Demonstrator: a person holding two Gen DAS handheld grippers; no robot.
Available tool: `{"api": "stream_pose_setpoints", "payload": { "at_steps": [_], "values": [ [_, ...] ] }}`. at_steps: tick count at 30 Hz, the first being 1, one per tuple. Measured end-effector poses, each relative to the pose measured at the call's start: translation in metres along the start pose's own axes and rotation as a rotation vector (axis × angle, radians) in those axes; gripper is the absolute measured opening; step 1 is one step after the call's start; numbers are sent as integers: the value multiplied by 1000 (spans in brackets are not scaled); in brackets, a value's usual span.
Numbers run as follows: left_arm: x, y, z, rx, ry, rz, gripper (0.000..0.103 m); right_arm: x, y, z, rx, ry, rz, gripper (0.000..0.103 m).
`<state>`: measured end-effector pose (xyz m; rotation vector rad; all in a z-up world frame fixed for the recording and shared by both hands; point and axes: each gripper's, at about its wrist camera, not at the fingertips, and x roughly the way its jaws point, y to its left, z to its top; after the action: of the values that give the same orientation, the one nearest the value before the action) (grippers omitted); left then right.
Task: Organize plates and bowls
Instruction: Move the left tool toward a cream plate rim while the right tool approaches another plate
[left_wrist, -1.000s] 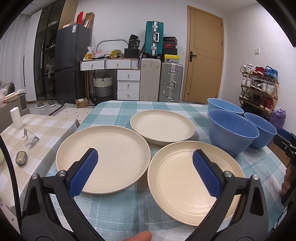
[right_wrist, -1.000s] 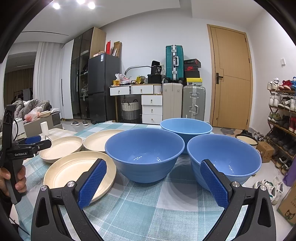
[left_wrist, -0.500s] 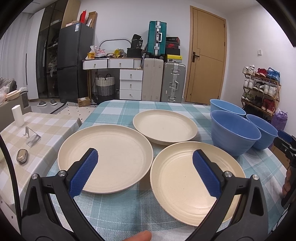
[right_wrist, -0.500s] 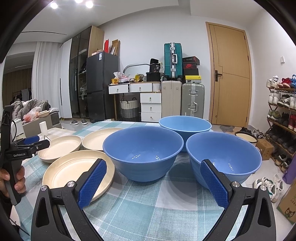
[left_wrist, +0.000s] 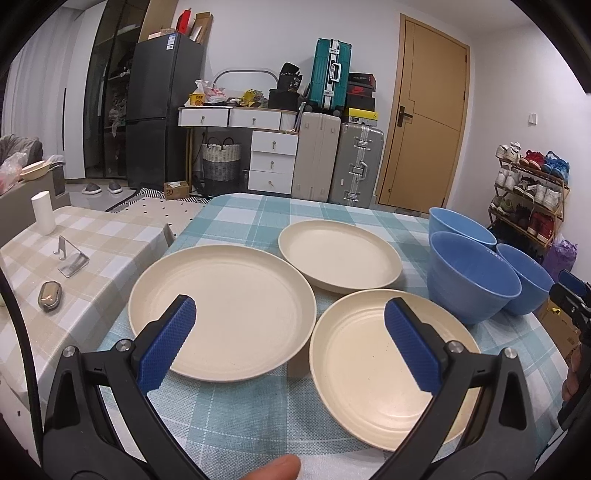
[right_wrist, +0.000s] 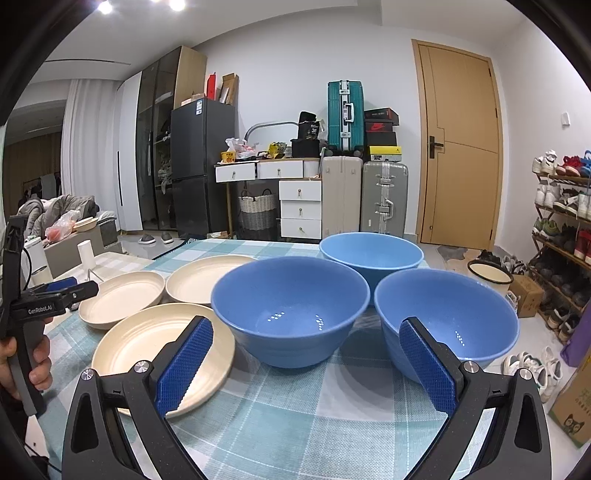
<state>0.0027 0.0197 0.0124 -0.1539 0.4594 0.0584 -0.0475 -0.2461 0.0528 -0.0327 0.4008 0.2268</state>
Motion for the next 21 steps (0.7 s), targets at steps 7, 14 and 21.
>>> {"api": "stream_pose_setpoints", "payload": {
  "at_steps": [7,14,21],
  "values": [
    [-16,9,13,-3,-11,15,102,-1,16,22,14,24,48,103],
    [-32,35,30,-79,12,69,102,4,36,52,23,65,94,103],
    [-47,66,48,-120,23,115,102,17,67,81,12,104,142,103]
  ]
}}
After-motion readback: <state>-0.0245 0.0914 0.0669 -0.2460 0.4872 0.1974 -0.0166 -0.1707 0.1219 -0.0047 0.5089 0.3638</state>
